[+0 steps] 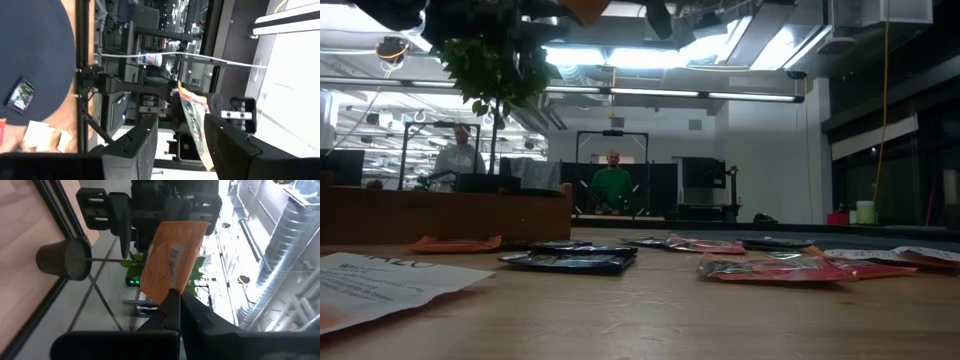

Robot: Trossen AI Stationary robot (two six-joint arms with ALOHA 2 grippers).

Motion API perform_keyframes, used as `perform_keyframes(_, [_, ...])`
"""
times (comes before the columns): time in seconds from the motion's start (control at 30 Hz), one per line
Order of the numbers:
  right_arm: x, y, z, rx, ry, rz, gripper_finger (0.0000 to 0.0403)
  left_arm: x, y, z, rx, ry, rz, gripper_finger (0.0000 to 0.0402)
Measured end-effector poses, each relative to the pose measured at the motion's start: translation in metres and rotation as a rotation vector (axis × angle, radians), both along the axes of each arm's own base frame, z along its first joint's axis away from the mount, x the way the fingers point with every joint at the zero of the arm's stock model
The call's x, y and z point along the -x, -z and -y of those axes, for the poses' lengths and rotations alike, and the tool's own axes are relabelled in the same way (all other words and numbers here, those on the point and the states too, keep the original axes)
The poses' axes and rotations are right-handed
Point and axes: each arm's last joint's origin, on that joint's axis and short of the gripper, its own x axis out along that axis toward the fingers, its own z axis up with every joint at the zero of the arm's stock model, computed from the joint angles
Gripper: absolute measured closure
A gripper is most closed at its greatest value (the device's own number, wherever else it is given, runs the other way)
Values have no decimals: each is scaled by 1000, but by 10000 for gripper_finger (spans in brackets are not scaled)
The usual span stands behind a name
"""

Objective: Pick & Place Tea
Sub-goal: Put the orange tea bag into the right section of the wooden organizer

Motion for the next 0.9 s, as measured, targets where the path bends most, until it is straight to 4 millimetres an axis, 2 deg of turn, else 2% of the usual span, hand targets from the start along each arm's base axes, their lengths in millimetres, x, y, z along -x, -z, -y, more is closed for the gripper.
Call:
perform_keyframes(0.3, [-6, 6, 0, -23, -50, 5, 401, -8, -8, 12, 4, 23, 76, 245])
perform_keyframes(0.53, [-6, 6, 0, -22, -46, 9, 401, -9, -8, 14, -7, 33, 75, 255])
perform_keyframes(0.67, [-6, 6, 2, -20, -12, 10, 401, -9, -8, 14, -27, 26, 77, 288])
perform_keyframes(0.9, [-6, 6, 3, -49, 1, 21, 400, -10, -8, 16, -71, 35, 74, 384])
